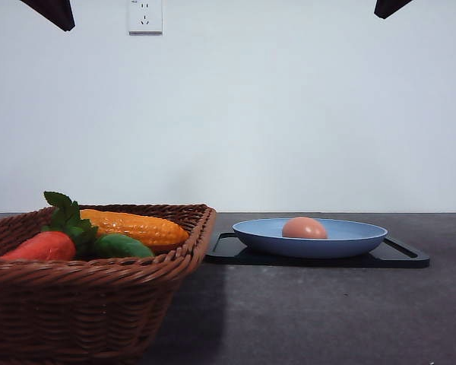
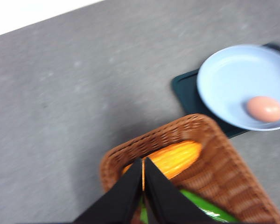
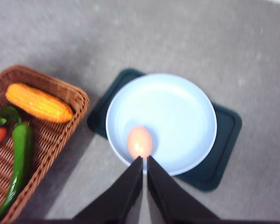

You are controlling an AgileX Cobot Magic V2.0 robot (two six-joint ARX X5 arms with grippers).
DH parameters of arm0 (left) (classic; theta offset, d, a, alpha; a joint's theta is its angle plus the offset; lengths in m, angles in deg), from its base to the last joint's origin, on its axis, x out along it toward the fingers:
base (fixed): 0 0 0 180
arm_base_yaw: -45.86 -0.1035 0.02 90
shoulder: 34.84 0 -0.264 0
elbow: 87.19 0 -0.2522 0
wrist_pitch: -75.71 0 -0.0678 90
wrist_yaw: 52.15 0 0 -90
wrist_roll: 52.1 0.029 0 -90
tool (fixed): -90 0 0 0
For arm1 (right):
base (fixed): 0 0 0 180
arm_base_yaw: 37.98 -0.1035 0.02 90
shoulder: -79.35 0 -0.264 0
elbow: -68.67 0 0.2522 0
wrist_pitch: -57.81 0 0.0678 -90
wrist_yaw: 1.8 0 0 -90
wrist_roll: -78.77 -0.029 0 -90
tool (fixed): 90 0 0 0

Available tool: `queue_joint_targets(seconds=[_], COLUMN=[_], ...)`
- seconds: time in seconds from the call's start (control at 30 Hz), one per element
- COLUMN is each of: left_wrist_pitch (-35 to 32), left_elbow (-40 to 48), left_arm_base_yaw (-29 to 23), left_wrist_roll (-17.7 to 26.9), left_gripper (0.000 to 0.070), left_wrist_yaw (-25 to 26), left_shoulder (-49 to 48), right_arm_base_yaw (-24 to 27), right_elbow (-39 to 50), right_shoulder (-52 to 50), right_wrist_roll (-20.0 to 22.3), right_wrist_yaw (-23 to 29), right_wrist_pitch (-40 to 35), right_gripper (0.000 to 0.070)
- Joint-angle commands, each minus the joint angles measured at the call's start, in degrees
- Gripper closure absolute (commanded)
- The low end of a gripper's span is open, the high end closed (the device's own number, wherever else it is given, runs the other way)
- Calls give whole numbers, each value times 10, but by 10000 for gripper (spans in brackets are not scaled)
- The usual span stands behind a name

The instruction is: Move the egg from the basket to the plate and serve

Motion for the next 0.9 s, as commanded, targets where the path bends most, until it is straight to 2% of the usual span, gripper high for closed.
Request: queue_joint_targets(seconds=[0.0,0.07,0.33,0.47,0.57,0.87], left_wrist_pitch=[-40,-83,-263,-313,-301,-301], left_elbow=[26,67,270,348,359,359], left_arm_base_yaw=[2,3,7,13,13,13], left_wrist_roll=[-1,-7,-90,-129,-149,-149], left_gripper=[700,700,700,700,700,700], left_wrist_yaw=[7,9,9,9,9,8], left_shoulder=[-13,-40,-167,-217,-225,-223], right_arm_base_yaw=[-6,-9,-16,-16,-15,-15], right_elbow=[37,91,303,378,393,392], right_shoulder=[-19,-50,-145,-165,-164,-165], right_wrist_roll=[5,5,1,-7,-21,-24], right_wrist_yaw=[3,3,4,4,4,4], right_wrist_pitch=[-42,-92,-317,-400,-409,-416], right_gripper=[700,700,700,700,700,700])
